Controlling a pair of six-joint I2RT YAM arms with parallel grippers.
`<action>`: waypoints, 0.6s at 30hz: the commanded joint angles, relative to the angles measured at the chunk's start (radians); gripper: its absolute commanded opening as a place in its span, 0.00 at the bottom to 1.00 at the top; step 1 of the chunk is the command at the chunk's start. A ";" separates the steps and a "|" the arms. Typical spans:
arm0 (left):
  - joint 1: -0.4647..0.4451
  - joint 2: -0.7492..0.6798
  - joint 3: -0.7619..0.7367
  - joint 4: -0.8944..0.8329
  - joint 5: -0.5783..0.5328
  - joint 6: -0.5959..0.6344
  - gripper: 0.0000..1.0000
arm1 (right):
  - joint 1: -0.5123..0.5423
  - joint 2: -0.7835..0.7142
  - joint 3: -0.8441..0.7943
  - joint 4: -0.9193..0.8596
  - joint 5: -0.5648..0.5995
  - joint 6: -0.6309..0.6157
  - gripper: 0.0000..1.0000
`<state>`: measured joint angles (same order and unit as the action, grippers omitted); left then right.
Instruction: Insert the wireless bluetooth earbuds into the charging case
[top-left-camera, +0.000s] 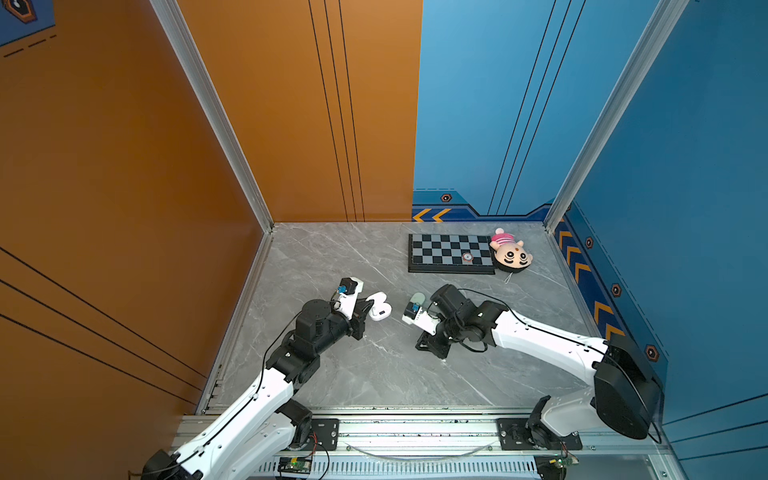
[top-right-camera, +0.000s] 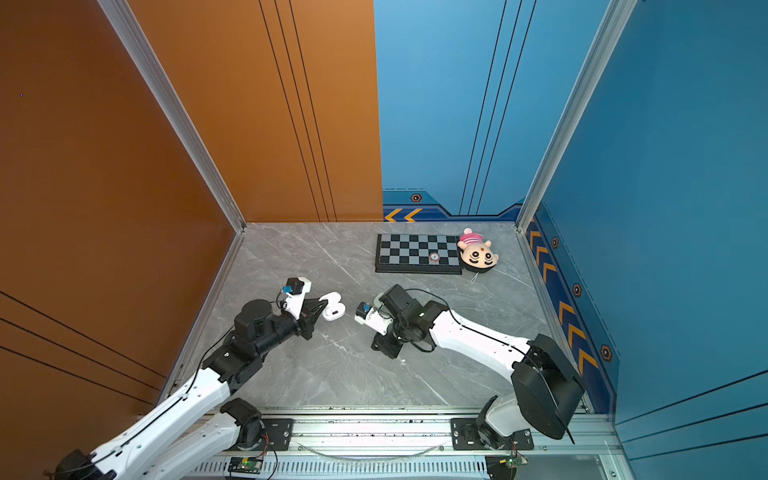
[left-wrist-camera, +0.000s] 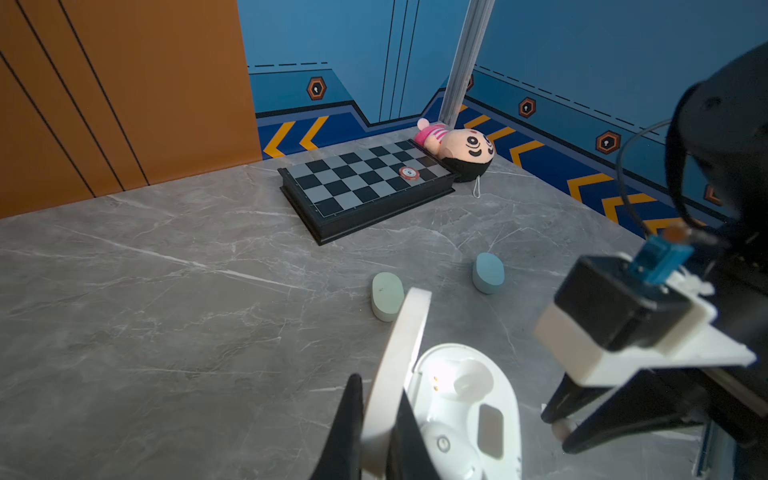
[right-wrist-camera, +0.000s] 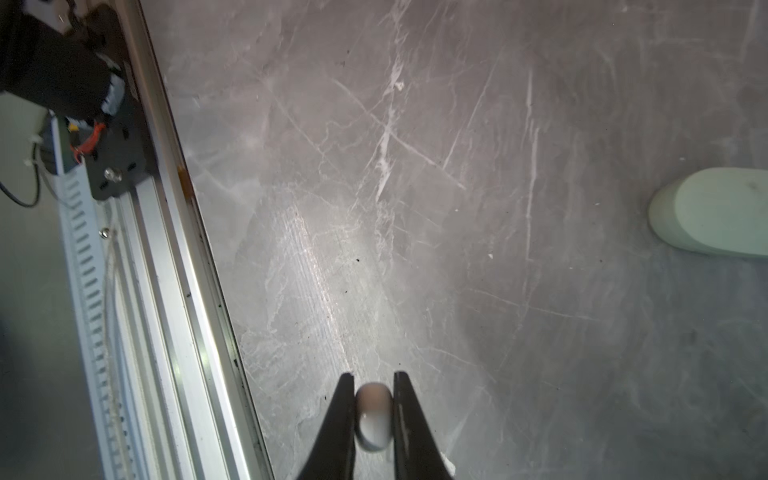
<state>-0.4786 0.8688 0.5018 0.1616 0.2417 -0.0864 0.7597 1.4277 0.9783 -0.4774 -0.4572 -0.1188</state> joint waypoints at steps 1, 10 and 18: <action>0.003 0.088 0.064 0.131 0.162 0.042 0.00 | -0.051 -0.039 0.028 0.013 -0.144 0.153 0.05; -0.043 0.331 0.156 0.220 0.279 0.116 0.00 | -0.204 -0.083 0.075 0.134 -0.274 0.422 0.05; -0.094 0.397 0.188 0.256 0.256 0.143 0.00 | -0.217 -0.106 0.075 0.275 -0.312 0.570 0.06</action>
<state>-0.5594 1.2598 0.6624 0.3702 0.4740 0.0311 0.5495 1.3365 1.0313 -0.2783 -0.7322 0.3656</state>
